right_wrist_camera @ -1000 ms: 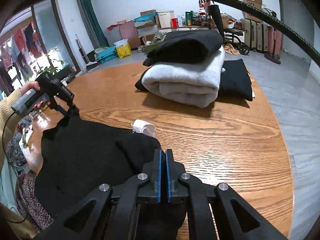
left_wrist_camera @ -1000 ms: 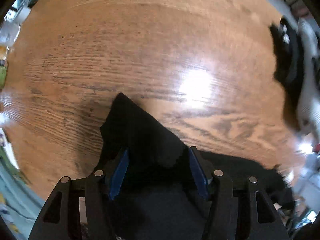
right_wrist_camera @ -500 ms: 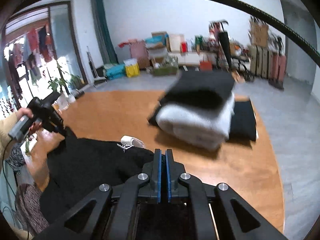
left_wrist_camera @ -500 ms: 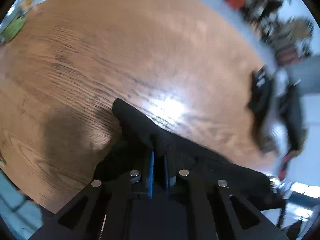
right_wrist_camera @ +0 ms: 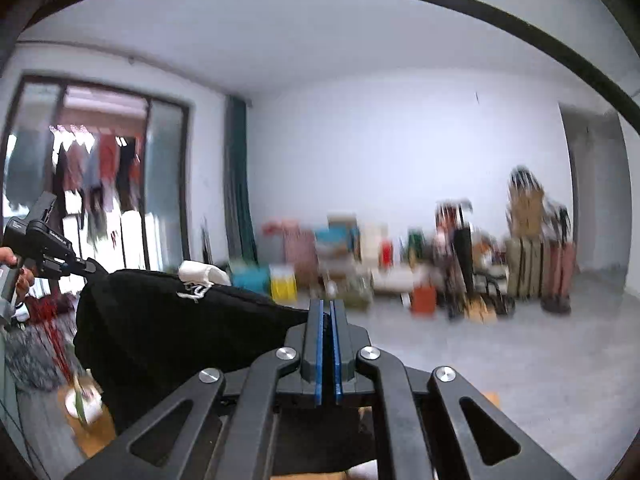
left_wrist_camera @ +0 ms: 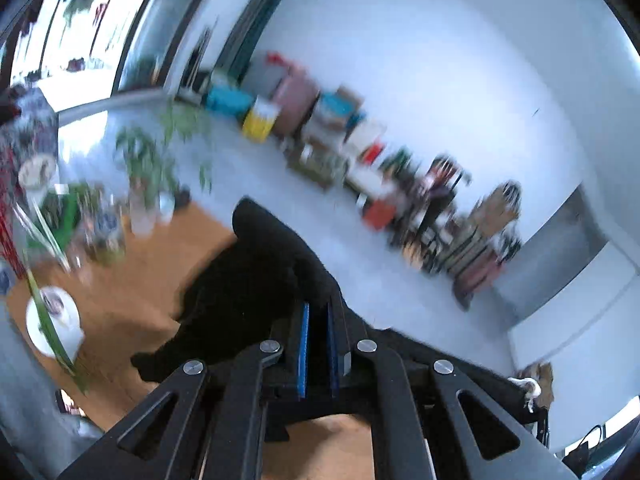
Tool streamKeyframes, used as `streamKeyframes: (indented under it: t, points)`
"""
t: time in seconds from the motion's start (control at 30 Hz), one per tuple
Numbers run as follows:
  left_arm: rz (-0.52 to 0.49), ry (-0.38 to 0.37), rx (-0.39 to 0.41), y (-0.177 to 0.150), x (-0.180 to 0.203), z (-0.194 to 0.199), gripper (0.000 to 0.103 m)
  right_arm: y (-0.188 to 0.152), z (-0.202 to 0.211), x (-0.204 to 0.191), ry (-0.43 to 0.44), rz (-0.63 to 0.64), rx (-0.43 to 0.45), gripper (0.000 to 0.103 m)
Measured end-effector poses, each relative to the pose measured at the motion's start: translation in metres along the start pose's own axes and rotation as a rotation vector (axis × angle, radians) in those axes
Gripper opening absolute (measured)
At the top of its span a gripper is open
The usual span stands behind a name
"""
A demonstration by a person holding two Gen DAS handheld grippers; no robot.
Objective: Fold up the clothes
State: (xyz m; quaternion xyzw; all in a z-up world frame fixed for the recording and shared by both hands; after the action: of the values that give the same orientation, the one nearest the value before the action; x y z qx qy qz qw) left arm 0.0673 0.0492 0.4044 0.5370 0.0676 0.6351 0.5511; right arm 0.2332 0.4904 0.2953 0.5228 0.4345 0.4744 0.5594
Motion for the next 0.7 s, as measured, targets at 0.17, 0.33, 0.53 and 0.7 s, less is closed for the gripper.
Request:
streamKeyframes:
  t: [0.17, 0.33, 0.53, 0.7]
  points:
    - [-0.057, 0.018, 0.074, -0.005, 0.002, 0.024, 0.008, 0.006, 0.001, -0.032, 0.029, 0.000, 0.042, 0.004]
    - [0.015, 0.069, -0.085, -0.075, -0.075, -0.028, 0.008, -0.088, -0.033, -0.048, 0.063, -0.013, -0.172, 0.004]
    - [0.098, 0.096, -0.324, -0.203, -0.173, -0.084, 0.008, -0.250, -0.045, -0.026, 0.112, -0.067, -0.543, 0.004]
    - [0.083, 0.073, -0.449, -0.274, -0.197, -0.074, 0.008, -0.331, 0.001, 0.013, 0.094, -0.148, -0.708, 0.003]
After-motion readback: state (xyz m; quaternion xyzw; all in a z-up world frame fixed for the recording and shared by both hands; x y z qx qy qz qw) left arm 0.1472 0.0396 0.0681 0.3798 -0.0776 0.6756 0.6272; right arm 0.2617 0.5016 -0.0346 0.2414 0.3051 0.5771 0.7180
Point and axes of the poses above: each gripper's, at about its wrist camera, not at the fingertips, and z roughly against the way its jaws point, x to its right, y to its top, the point moved 4 cm from there along -z, roughly the way its jaws point, and after that the axes turned 9 degrees about -y, right-handed, at the moved point
